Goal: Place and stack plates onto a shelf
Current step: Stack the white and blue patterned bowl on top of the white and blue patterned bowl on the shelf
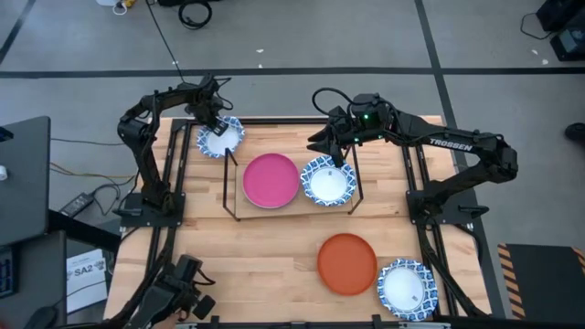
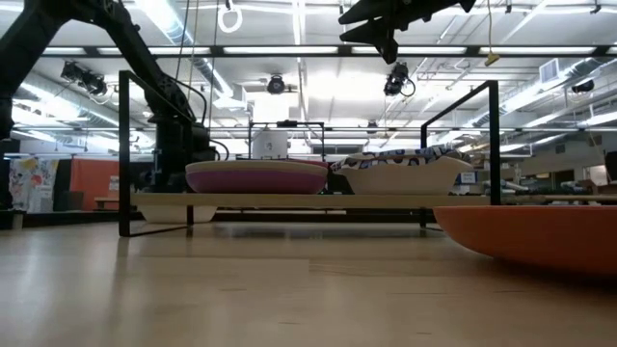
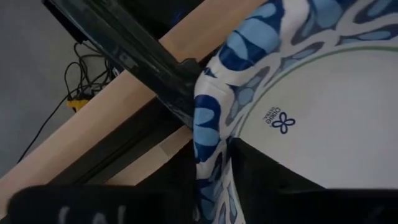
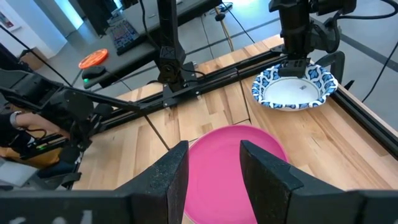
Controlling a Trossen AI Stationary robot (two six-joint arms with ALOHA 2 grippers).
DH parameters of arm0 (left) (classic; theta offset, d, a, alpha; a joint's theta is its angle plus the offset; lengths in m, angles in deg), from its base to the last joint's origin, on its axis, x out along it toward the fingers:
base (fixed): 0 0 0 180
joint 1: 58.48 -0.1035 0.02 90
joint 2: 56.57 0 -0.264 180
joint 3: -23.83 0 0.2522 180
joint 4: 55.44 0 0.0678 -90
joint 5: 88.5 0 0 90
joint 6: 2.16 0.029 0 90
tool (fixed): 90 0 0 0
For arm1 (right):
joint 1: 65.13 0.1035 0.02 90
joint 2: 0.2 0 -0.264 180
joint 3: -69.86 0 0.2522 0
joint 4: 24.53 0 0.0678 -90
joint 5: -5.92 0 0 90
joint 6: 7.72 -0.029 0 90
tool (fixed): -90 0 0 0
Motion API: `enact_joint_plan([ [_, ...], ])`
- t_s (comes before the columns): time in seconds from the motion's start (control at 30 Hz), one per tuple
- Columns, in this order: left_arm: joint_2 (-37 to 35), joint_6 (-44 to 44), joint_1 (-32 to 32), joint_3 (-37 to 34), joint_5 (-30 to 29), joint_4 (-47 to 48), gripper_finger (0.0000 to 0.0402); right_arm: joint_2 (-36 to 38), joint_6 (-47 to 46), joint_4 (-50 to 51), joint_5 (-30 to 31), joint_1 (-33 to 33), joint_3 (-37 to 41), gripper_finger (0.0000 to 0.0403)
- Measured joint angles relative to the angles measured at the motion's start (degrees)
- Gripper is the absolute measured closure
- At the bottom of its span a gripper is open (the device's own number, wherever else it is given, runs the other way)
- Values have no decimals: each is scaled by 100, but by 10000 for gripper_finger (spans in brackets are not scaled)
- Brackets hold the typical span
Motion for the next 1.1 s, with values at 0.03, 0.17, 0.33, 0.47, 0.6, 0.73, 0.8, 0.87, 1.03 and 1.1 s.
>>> enact_joint_plan([
  [0.03,0,0,0,0,2,0,313,0,0,0,0,0,0,253],
  [0.17,-2,-2,0,0,6,2,339,0,0,0,0,0,0,253],
  [0.33,-4,-3,2,0,8,4,375,-2,-1,0,0,0,0,254],
  [0.47,-9,-4,2,0,7,4,394,-2,0,0,0,0,0,253],
  [0.6,-9,-4,2,0,2,2,395,-2,0,0,0,0,0,254],
  [0.73,-86,-2,0,0,-24,7,395,-2,0,0,3,0,0,253],
  [0.8,-190,-4,0,-4,-42,11,395,-2,-1,0,9,0,0,253],
  [0.87,-341,-4,-2,-4,-64,4,395,-2,-1,0,77,0,0,253],
  [1.03,-775,-15,-11,-4,-114,-35,395,-2,0,0,369,0,0,253],
  [1.1,-964,-15,-9,-4,-105,-37,395,-2,0,-2,491,0,0,253],
])
